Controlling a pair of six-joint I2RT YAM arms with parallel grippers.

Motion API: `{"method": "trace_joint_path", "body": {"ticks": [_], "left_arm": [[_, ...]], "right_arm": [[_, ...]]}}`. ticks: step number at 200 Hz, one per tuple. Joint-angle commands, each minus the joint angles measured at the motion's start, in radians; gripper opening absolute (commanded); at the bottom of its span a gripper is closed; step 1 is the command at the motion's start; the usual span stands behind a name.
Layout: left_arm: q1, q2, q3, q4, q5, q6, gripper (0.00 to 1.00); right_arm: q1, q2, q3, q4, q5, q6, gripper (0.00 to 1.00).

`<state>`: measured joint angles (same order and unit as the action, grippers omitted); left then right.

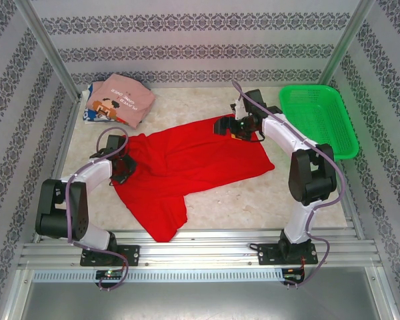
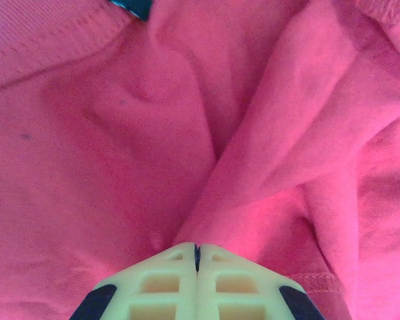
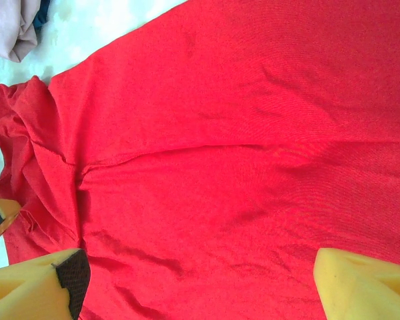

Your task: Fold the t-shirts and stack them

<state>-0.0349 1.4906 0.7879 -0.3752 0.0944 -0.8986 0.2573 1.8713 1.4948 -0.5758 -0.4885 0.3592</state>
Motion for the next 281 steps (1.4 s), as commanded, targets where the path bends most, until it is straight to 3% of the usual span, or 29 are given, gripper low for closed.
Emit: {"method": "trace_joint_path", "body": {"ticks": [1, 22, 54, 159, 186, 240, 281], "left_arm": [[0.018, -0.037, 0.066, -0.096, -0.040, 0.105, 0.00], [0.018, -0.032, 0.114, -0.150, -0.029, 0.175, 0.01], [0.018, 0.023, 0.141, -0.142, -0.015, 0.219, 0.23], [0.015, 0.140, 0.165, -0.088, 0.012, 0.285, 0.45], [0.006, 0.176, 0.179, -0.082, 0.011, 0.293, 0.40], [0.004, 0.179, 0.173, -0.093, -0.018, 0.305, 0.15], [0.004, 0.076, 0.174, -0.123, -0.026, 0.275, 0.10]], "right_arm": [[-0.008, -0.007, 0.003, -0.011, -0.015, -0.016, 0.88], [-0.009, -0.015, -0.012, -0.004, -0.014, -0.016, 0.88], [-0.009, -0.018, -0.024, 0.007, -0.017, -0.008, 0.88], [-0.006, -0.067, -0.047, 0.035, -0.026, -0.019, 0.93], [-0.006, -0.069, -0.044, 0.047, -0.032, -0.008, 0.93], [-0.004, -0.057, -0.024, 0.042, -0.041, -0.002, 0.93], [-0.003, -0.057, -0.015, 0.031, -0.033, -0.005, 0.94]]}}
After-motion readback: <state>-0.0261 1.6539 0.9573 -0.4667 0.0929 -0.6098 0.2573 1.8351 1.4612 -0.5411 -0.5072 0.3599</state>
